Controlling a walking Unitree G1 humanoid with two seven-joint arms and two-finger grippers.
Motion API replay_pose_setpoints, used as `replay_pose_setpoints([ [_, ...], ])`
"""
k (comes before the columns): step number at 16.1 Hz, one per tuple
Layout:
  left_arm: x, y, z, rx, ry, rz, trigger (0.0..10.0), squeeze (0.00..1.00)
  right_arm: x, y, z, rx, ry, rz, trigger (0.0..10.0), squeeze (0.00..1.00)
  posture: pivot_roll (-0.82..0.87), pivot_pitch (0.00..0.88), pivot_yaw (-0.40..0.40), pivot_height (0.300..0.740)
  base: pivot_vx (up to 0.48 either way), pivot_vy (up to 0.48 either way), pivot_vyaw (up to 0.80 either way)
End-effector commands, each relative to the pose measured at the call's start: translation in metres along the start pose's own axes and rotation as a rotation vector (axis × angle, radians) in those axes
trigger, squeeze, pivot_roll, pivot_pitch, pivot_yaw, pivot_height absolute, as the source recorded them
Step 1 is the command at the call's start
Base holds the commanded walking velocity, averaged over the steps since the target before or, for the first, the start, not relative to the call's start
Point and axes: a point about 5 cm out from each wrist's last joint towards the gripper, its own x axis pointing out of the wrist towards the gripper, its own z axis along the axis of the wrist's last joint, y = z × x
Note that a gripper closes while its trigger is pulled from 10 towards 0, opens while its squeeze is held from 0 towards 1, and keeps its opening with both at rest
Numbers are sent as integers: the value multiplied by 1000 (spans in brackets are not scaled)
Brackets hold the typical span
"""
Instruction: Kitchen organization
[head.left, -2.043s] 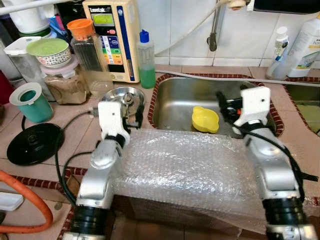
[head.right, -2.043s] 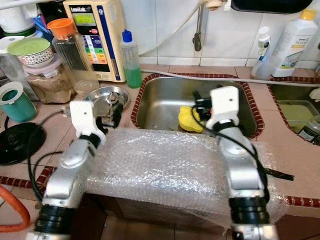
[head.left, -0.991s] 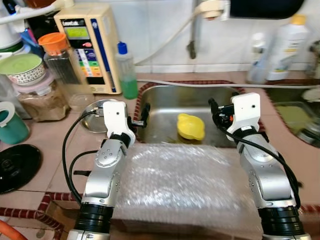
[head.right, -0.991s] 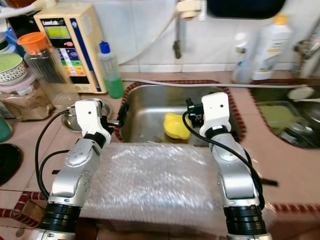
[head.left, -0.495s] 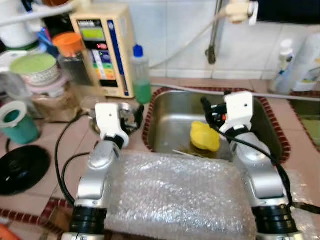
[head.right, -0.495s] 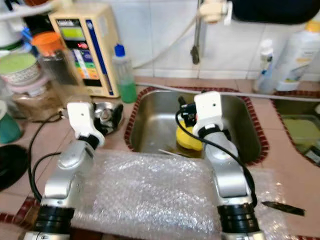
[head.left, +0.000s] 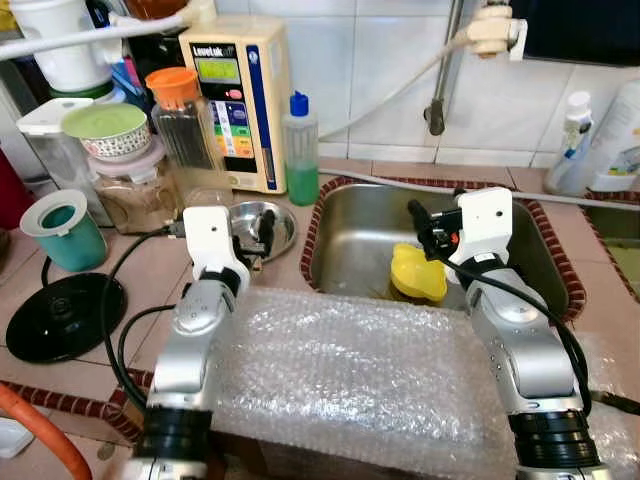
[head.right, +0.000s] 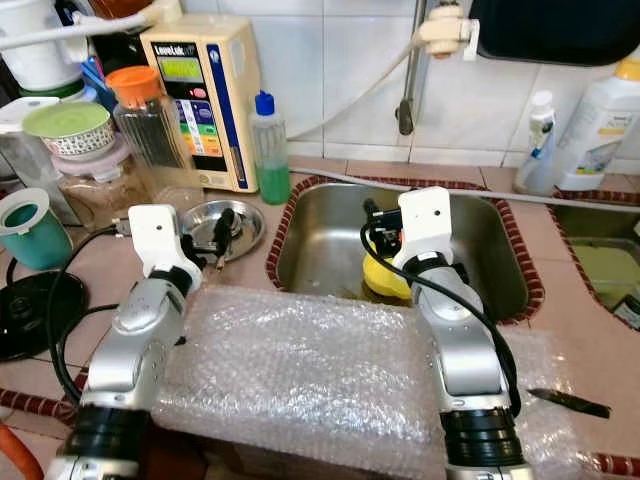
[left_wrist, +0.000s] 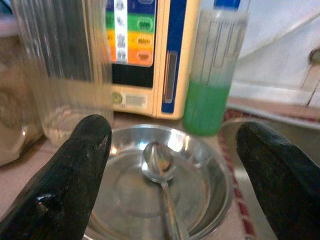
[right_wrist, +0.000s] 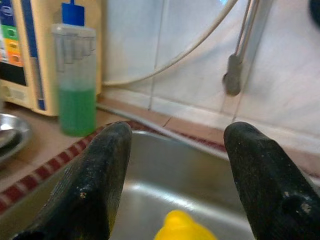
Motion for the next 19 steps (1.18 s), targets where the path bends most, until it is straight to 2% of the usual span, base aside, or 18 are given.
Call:
replay_pose_setpoints([
  [1, 6, 9, 0, 13, 40, 39, 10000, 0, 1, 13, 11, 31, -21, 90, 10000, 0, 14, 0, 80, 740, 0, 0, 0],
  [3, 8, 11, -3, 8, 77, 39, 10000, 0, -1, 17, 12, 30, -22, 114, 10000, 0, 2, 0, 89, 740, 0, 0, 0],
  [6, 8, 11, -19, 11, 196, 17, 10000, 0, -4, 22, 12, 24, -10, 165, 10000, 0, -5, 0, 103, 740, 0, 0, 0],
  [9, 16, 11, -21, 1, 250, -3, 10000, 0, -4, 25, 13, 28, -5, 182, 10000, 0, -5, 0, 103, 740, 0, 0, 0],
  [10, 21, 13, -20, -41, 261, 3, 10000, 0, -5, 27, 12, 31, -2, 188, 10000, 0, -2, 0, 113, 740, 0, 0, 0],
  [11, 29, 20, -13, -34, 252, 21, 10000, 0, -6, 31, 11, 31, 1, 199, 10000, 0, -1, 0, 117, 740, 0, 0, 0],
  [13, 36, 27, -9, -16, 271, 41, 10000, 0, -7, 32, 9, 33, 6, 202, 10000, 0, -3, 0, 118, 740, 0, 0, 0],
  [15, 40, 28, -7, -7, 279, 44, 10000, 0, -6, 32, 10, 31, 3, 201, 10000, 0, -5, 0, 123, 740, 0, 0, 0],
  [19, 41, 28, -22, 5, 418, 28, 10000, 0, -4, 33, 10, 30, 2, 205, 10000, 0, -6, 0, 123, 740, 0, 0, 0],
])
